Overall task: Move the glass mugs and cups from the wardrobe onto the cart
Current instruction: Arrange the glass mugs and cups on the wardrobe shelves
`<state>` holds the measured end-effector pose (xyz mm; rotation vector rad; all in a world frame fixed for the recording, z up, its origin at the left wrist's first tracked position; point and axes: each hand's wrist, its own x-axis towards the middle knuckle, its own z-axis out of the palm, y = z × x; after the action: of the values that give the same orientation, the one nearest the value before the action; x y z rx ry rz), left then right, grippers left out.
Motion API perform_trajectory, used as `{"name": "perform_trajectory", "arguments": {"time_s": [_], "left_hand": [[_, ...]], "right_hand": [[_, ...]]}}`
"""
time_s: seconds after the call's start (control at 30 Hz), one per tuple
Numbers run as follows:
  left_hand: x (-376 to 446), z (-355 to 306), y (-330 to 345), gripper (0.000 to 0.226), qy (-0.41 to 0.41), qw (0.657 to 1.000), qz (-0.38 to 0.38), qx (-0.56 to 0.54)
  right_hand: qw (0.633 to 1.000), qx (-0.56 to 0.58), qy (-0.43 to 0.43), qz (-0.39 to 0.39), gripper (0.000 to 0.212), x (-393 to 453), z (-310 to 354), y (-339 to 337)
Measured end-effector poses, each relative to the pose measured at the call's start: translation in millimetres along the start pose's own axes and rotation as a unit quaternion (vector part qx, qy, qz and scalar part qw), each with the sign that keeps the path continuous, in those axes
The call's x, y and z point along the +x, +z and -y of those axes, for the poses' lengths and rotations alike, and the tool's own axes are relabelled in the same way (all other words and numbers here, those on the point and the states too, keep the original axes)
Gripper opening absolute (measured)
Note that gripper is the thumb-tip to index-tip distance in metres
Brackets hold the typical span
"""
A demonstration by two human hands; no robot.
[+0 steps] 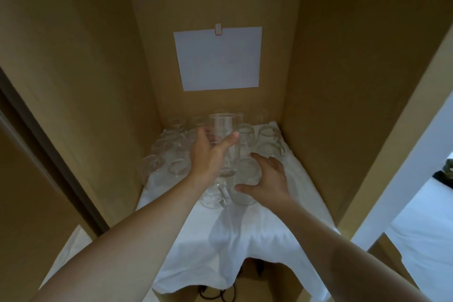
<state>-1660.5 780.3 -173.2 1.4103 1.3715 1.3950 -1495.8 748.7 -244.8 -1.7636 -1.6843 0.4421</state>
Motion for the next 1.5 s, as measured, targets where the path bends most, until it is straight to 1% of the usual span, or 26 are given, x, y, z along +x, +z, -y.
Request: {"name": "perform_trajectory", "arguments": {"time_s": [0.07,0.17,0.23,0.27,0.3,0.37,0.47,0.53,0.6,0.63,0.67,0.77,0.8,0.9,0.97,1.03,1.1,1.13,1.2,1.3,1.4,1.5], "left_hand": [[-3,-5,12,0.076,0.006,1.0,0.019,-0.005],[-8,-11,30,0.073,0.012,0.999,0.041,-0.016],[-12,-15,41,0.067,0.023,0.998,0.057,-0.022],[-14,-16,46,0.065,0.029,0.997,0.063,-0.023],[-15,-17,50,0.065,0.035,0.997,0.068,-0.025],[-17,-19,57,0.068,0.042,0.995,0.082,-0.035],[-17,-18,65,0.079,0.046,0.991,0.119,-0.038],[-16,-19,66,0.092,0.046,0.988,0.148,-0.016],[-12,-18,65,0.106,0.038,0.986,0.162,0.007],[-11,-16,63,0.107,0.032,0.986,0.163,0.016],[-9,-12,61,0.102,0.028,0.986,0.16,0.026],[-2,4,56,0.072,0.055,0.982,0.158,0.092],[0,8,56,0.07,0.07,0.974,0.171,0.128],[2,18,57,0.076,0.092,0.951,0.216,0.202],[2,25,58,0.073,0.102,0.94,0.223,0.235],[5,33,58,0.069,0.128,0.914,0.239,0.302],[7,39,58,0.076,0.155,0.868,0.272,0.384],[8,42,57,0.08,0.158,0.848,0.289,0.415],[8,46,57,0.086,0.146,0.82,0.322,0.449],[9,50,57,0.087,0.134,0.802,0.352,0.464],[9,46,56,0.083,0.146,0.786,0.355,0.485],[9,42,57,0.076,0.154,0.771,0.354,0.506]], "right_hand": [[0.999,0.04,0.006,-0.006,0.11,-5,-2,-7],[0.984,0.176,0.013,-0.009,0.111,-12,2,-21],[0.967,0.252,0.02,-0.025,0.104,-16,4,-30],[0.96,0.279,0.023,-0.03,0.097,-17,4,-35],[0.953,0.3,0.025,-0.033,0.09,-18,3,-40],[0.944,0.327,0.03,-0.033,0.086,-19,0,-52],[0.931,0.36,0.038,-0.049,0.083,-22,-10,-65],[0.918,0.388,0.044,-0.071,0.076,-25,-17,-71],[0.914,0.39,0.051,-0.097,0.067,-30,-22,-76],[0.915,0.385,0.053,-0.108,0.064,-33,-24,-79],[0.919,0.372,0.052,-0.117,0.062,-36,-25,-82],[0.949,0.281,0.042,-0.134,0.063,-44,-25,-92],[0.961,0.238,0.039,-0.138,0.064,-46,-26,-96],[0.983,0.106,0.034,-0.149,0.06,-50,-32,-105],[0.988,0.026,0.042,-0.144,0.067,-49,-36,-110],[0.99,-0.049,0.054,-0.124,0.078,-46,-39,-113],[0.989,-0.099,0.067,-0.087,0.087,-42,-41,-116],[0.988,-0.119,0.067,-0.067,0.088,-41,-41,-116],[0.984,-0.169,0.05,-0.03,0.084,-37,-40,-114],[0.975,-0.22,0.018,0.019,0.081,-31,-37,-107],[0.974,-0.22,-0.001,0.057,0.08,-24,-32,-99],[0.969,-0.229,-0.037,0.086,0.079,-15,-27,-93]]}}
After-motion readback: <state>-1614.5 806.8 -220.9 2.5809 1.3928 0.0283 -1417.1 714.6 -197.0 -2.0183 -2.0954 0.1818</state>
